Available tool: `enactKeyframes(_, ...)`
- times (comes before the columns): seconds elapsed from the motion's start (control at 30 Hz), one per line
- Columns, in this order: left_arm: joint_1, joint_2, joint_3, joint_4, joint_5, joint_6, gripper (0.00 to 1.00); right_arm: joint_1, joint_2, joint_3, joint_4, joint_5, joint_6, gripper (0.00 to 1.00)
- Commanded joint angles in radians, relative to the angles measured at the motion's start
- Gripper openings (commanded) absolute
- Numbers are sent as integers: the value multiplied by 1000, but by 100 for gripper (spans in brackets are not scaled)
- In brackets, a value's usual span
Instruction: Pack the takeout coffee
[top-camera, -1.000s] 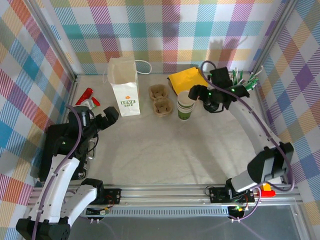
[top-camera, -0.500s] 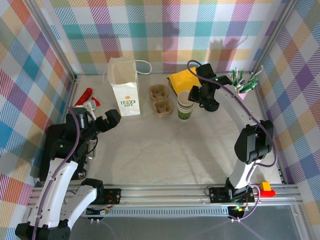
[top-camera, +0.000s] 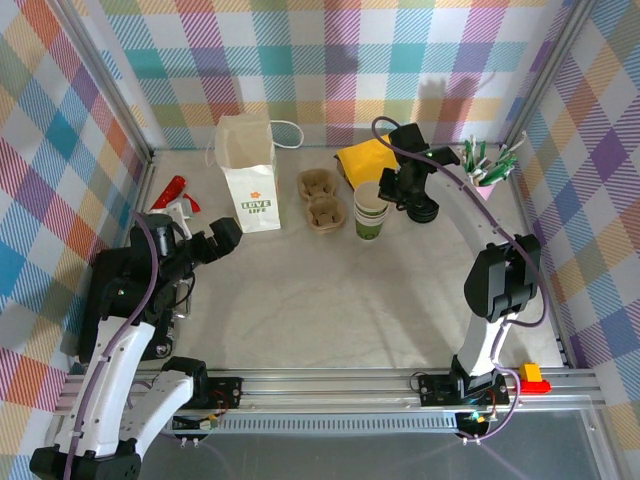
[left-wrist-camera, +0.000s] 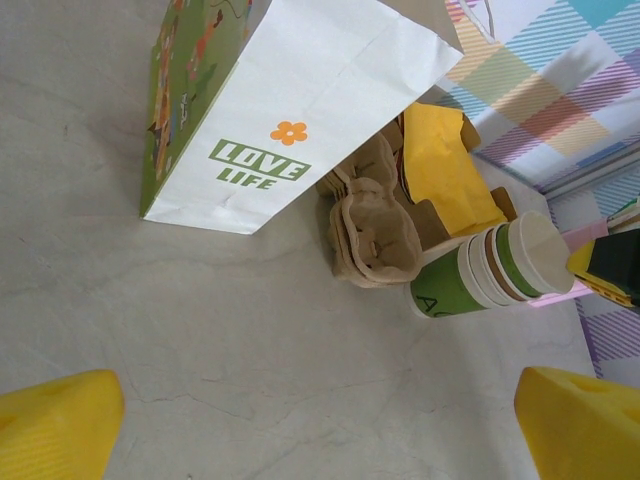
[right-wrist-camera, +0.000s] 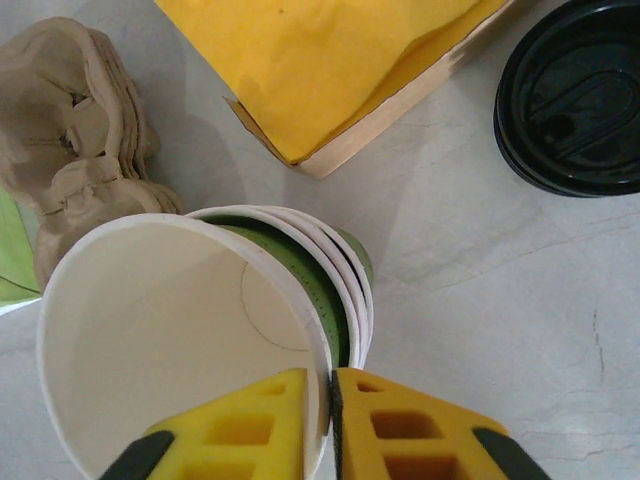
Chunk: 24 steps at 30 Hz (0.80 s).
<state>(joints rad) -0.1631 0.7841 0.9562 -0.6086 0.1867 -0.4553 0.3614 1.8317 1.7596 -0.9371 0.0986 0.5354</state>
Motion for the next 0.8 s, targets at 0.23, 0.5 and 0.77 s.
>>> enactKeyframes(0.23,-7,-26,35,-28,20,12,100,5,27,47,-45,24,-9,25)
enactKeyframes(0.5,-8,-33,35,-39,16,15,100,4,49,55,-49,23,-7,24)
enactKeyframes(0.77,-7,-39,40,-49,14,17,100,5,35,86,-74,36,-12,9)
